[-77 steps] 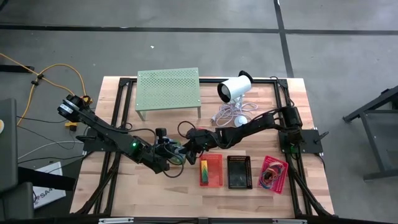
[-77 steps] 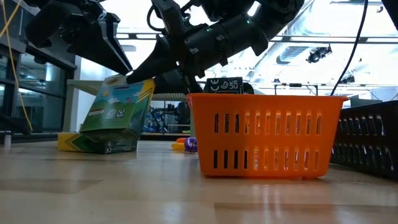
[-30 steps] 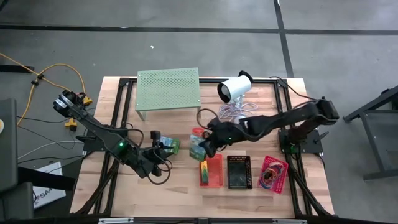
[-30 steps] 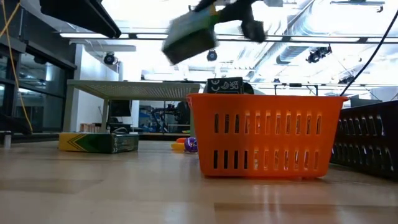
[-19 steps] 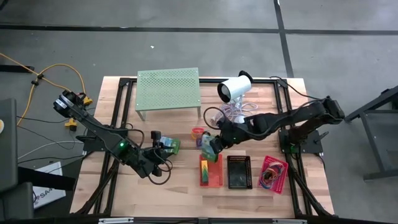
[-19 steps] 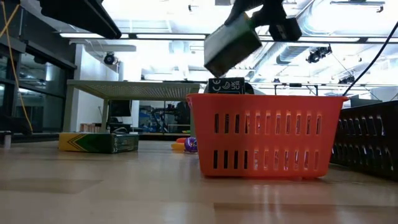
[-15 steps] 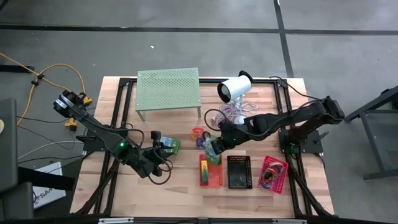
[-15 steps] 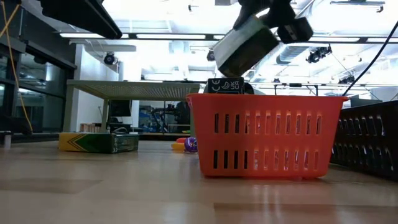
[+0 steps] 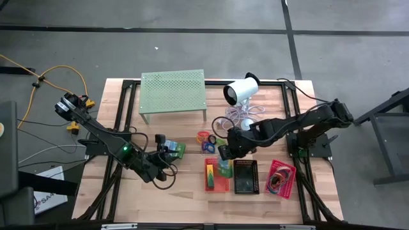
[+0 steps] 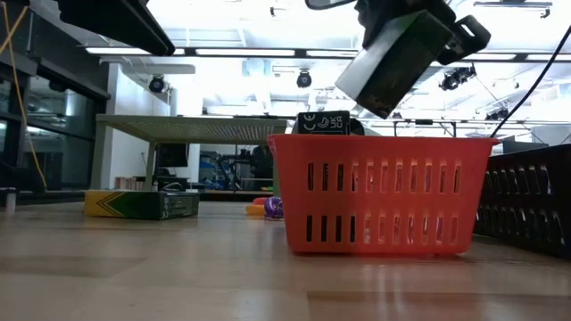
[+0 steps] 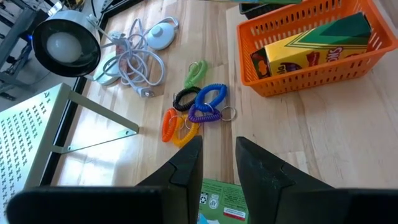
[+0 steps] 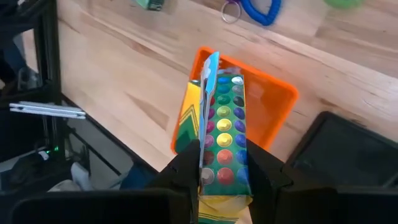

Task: Pick & Place Office Desk Supplies
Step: Put the bottom crayon box into the orange basket

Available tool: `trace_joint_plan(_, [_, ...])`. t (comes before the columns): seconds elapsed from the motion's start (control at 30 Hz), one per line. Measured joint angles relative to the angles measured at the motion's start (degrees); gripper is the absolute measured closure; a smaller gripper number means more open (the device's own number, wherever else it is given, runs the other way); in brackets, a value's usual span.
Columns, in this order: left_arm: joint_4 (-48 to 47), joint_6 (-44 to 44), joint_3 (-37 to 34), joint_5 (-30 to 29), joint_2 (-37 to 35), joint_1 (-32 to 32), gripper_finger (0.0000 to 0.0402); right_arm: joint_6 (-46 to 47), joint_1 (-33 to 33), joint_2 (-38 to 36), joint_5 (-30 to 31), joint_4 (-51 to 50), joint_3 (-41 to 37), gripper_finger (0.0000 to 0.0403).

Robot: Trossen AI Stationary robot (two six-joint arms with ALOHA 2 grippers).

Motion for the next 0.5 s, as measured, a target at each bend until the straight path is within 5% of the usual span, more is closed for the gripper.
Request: trace_joint_plan(0.5, [-0.1, 1.0, 0.0, 0.0, 0.0, 0.0, 0.0312, 7.4, 2.8, 6.9, -3.8, 3.9, 0.0, 0.0326])
